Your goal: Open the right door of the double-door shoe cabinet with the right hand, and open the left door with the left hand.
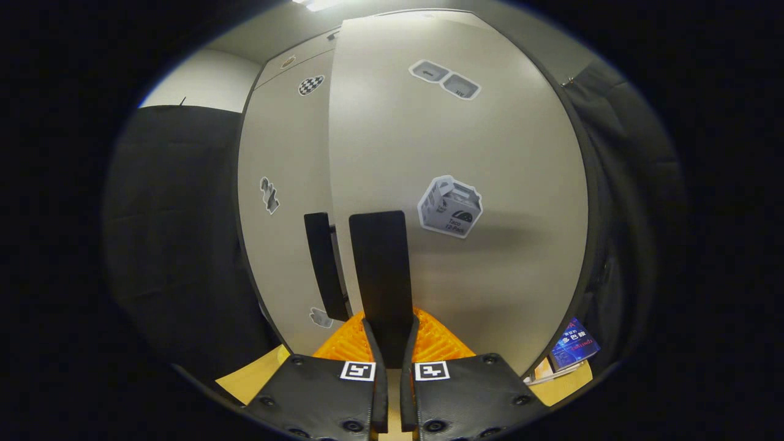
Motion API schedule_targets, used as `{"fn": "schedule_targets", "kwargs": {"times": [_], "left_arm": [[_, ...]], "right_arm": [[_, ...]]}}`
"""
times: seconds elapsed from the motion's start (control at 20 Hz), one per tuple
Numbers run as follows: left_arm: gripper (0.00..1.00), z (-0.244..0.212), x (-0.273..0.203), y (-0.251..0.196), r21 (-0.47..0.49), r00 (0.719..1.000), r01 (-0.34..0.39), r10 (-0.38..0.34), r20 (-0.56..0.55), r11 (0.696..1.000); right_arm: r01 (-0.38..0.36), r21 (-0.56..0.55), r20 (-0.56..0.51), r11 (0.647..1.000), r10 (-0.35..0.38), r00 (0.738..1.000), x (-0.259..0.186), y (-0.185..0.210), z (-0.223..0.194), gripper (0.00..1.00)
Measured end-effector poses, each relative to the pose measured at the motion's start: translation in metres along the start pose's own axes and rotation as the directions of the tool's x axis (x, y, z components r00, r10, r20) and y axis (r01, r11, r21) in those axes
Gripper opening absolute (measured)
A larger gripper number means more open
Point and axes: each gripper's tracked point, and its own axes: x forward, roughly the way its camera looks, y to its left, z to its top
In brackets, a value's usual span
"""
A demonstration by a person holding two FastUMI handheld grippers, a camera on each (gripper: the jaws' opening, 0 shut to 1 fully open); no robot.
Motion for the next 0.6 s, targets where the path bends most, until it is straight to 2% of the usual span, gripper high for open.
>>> {"fn": "schedule_targets", "kwargs": {"times": [0.1,0.15,0.25,0.45,0.5,0.55,0.6], "left_arm": [[0.90,-0.002,0.001,-0.011,-0.005,1.000,0.029,-0.029,-0.005,1.000],[0.91,-0.004,0.001,-0.015,-0.006,0.999,0.040,-0.040,-0.008,0.999],[0.91,-0.007,0.003,-0.021,-0.007,0.999,0.053,-0.053,-0.010,0.999],[0.90,-0.016,0.009,-0.022,-0.022,0.998,0.056,-0.056,-0.029,0.998],[0.90,-0.018,0.011,-0.023,-0.029,0.998,0.056,-0.057,-0.037,0.998],[0.90,-0.021,0.013,-0.024,-0.036,0.997,0.058,-0.059,-0.042,0.998],[0.91,-0.022,0.013,-0.025,-0.040,0.997,0.059,-0.061,-0.045,0.997]], "right_arm": [[-0.021,-0.003,-0.002,1.000,0.021,1.000,-0.006,-0.001,-0.001,0.06],[-0.031,-0.003,-0.004,1.000,0.031,1.000,-0.010,-0.002,-0.001,0.10],[-0.045,-0.007,-0.010,0.999,0.045,0.999,-0.014,-0.002,-0.001,0.06],[-0.066,-0.015,-0.015,0.998,0.066,0.998,-0.023,-0.004,-0.002,0.06],[-0.069,-0.012,-0.017,0.998,0.069,0.998,-0.026,-0.005,-0.002,0.10],[-0.071,-0.008,-0.016,0.997,0.071,0.997,-0.028,-0.005,-0.003,0.06],[-0.070,-0.005,-0.014,0.998,0.070,0.997,-0.030,-0.006,-0.003,0.10]]}}
